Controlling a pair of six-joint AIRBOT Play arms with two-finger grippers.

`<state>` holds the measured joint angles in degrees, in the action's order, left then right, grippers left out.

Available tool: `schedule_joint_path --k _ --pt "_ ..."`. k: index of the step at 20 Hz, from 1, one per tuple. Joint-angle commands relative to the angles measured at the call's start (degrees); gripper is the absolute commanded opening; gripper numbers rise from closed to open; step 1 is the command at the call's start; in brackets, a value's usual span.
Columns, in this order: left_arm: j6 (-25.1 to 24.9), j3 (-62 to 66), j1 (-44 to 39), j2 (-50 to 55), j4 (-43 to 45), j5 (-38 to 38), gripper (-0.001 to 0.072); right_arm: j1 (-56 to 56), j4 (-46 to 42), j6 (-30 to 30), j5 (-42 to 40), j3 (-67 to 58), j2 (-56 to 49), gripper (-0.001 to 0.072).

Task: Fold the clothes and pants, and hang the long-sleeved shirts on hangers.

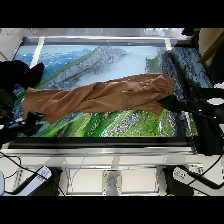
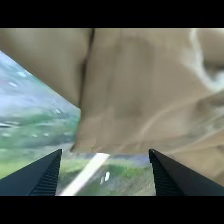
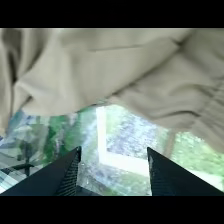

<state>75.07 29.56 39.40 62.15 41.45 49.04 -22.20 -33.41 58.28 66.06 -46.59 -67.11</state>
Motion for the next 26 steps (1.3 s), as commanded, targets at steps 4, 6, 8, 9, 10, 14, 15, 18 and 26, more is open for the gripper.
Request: schedule_joint_path --k 4,6,8,9,10,14,15,18,26 --pt "-0.57 -0.09 -6.34 9.97 -1.73 -4.04 0.0641 0.07 0.09 3.98 0.2 0.0 13.29 0.0446" --pt "-1.97 -0.09 -6.51 10.03 -2.08 -4.94 0.064 0.07 0.04 4.87 -0.09 0.0 15.67 0.0437" --pt "-4.28 -0.11 -6.56 10.1 -4.42 -5.14 0.0619 0.07 0.02 5.42 -0.07 -0.07 16.68 0.0373" --pt "-5.09 -0.09 -6.56 10.1 -5.4 -5.42 0.0607 0.07 0.17 5.88 -0.07 -0.07 16.72 0.0373" --pt "-5.09 -0.09 -6.56 10.1 -6.29 -5.84 0.0419 0.07 0.13 6.43 -0.07 -0.07 16.72 0.0373" --pt "-10.34 0.0 -6.43 8.22 -12.17 -3.52 0.0011 0.07 0.13 7.63 0.59 -0.07 16.7 0.0373" --pt "-11.28 0.02 -6.43 6.27 -13.6 -3.41 0.0011 0.07 0.13 7.72 0.83 -0.07 16.7 0.0373" --pt "-11.52 1.07 -5.4 -1.2 -15.39 -4.02 0.001 0.07 -0.35 7.69 1.84 -0.07 16.72 0.0373" --pt "-11.65 21.05 -7.56 -0.46 -19.04 -17.94 0.0007 0.09 -4.42 7.67 0.11 -0.04 16.63 0.0373"
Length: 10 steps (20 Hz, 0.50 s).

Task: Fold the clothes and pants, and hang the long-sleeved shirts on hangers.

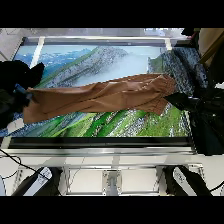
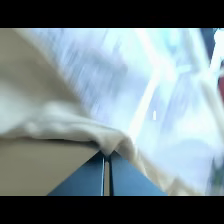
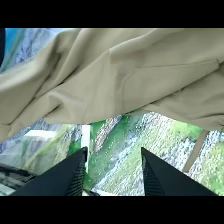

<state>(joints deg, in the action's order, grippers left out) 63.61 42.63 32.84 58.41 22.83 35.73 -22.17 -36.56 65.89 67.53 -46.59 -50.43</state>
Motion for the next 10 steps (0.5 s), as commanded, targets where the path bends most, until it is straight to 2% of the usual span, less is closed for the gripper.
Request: schedule_joint_path --k 1,10 --pt "-0.09 12.31 -1.36 7.17 -0.61 -5.73 0.0007 0.07 -1.25 0.07 -2.29 -0.04 -0.04 0.0373" --pt "1.99 54.75 -4.98 38.91 -0.57 -6.23 0.0008 0.07 -1.38 0.22 -9.2 -0.04 -0.09 0.0372"
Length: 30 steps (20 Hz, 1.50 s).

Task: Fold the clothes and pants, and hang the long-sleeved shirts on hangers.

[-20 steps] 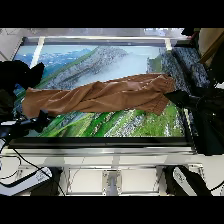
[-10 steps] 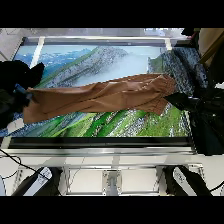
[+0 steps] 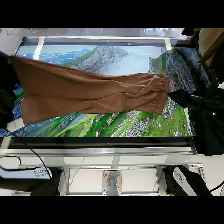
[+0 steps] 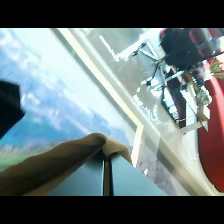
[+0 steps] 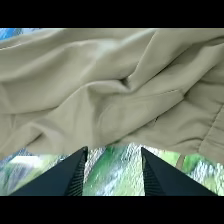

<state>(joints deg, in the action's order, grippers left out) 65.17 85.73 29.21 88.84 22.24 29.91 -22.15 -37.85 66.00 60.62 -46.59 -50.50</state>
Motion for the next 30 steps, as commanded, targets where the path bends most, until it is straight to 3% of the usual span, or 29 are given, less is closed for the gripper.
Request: schedule_joint_path --k 1,2,3,4,9,10,11,12,14,15,17,20,24,27,30 --pt "0.44 14.01 -1.75 10.95 0.02 -0.35 0.0015 0.04 -0.09 0.46 -2.91 -0.04 -0.02 0.0373" --pt "0.42 15.26 -2.19 13.05 0.02 -0.39 0.0185 0.04 -0.09 0.46 -3.37 -0.04 -0.04 0.0374" --pt "0.42 15.74 -2.4 14.6 0.0 -0.44 0.057 0.04 -0.09 0.46 -3.56 -0.04 -0.11 0.0375" --pt "0.42 15.85 -2.4 15.69 0.0 -0.37 0.0675 0.04 -0.07 0.55 -3.48 -0.04 -0.39 0.0377" --pt "0.42 15.85 0.28 13.75 0.15 6.4 0.0659 0.04 -3.19 0.96 -1.62 1.42 -3.26 0.0394" --pt "0.46 15.85 2.19 12.7 0.33 10.34 0.0659 0.04 -3.76 0.94 -1.75 2.56 -4.09 0.0403" --pt "0.7 15.85 4.37 11.67 0.46 15.04 0.0652 0.04 -4.55 0.94 -1.95 3.76 -5.44 0.048" --pt "2.25 15.85 7.08 10.75 1.25 21.18 0.0581 0.04 -4.72 0.94 -1.99 4.81 -7.06 0.0481" --pt "5.7 15.82 12.61 9.22 7.19 34.64 0.0563 0.04 -4.68 0.92 -2.34 6.86 -11.08 0.0481" --pt "6.47 15.74 15.21 8.63 11.1 41.59 0.049 0.04 -4.63 0.92 -2.25 8.09 -13.11 0.0481" --pt "6.45 12.26 20.13 5.75 17.59 50.73 0.0471 0.04 -4.37 0.92 -4.09 10.93 -15.47 0.0481" --pt "5.55 -2.51 26.03 -3.58 18.25 47.01 0.0471 0.04 -0.42 -0.04 -8.85 16.2 -15.43 0.0481" --pt "3.37 -26.25 28.74 -17.27 18.25 35.45 0.0475 0.04 20.92 -8.15 -14.64 22.27 -15.43 0.0481" --pt "3.37 -38.88 28.65 -24.06 18.03 28.09 0.0476 2.43 39.74 -17.68 -21.42 26.49 -15.39 0.0481" --pt "3.34 -44.85 28.65 -26.8 18.08 26.91 0.0476 8.74 44.52 -17.49 -31.74 27.28 -15.65 0.0481"
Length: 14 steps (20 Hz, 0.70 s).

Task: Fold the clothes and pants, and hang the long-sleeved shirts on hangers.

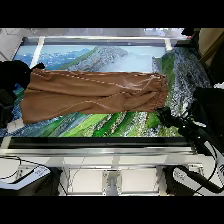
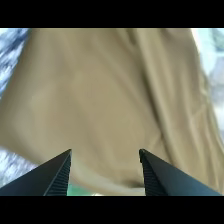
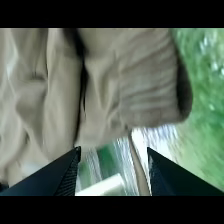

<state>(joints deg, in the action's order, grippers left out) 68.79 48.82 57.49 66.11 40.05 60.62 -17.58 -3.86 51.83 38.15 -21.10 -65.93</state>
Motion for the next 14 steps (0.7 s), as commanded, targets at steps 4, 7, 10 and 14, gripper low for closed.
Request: schedule_joint_path --k 4,7,10,14 --pt "-0.85 -10.75 0.37 -4.5 0.31 -3.87 0.0476 8.74 12.39 -2.86 -12.7 1.79 -0.96 0.0481" --pt "-0.85 -10.73 0.37 -4.5 0.24 -3.89 0.0476 8.7 17.53 -2.91 -16.96 1.49 -0.96 0.0478" --pt "-0.9 -10.73 0.37 -4.5 0.26 -3.93 0.0476 8.7 19.74 -2.93 -19.17 1.42 -2.27 0.0473" --pt "-0.87 -10.73 0.37 -4.5 0.26 -3.91 0.0476 8.7 19.58 -4.02 -15.47 0.2 -7.19 0.0444"
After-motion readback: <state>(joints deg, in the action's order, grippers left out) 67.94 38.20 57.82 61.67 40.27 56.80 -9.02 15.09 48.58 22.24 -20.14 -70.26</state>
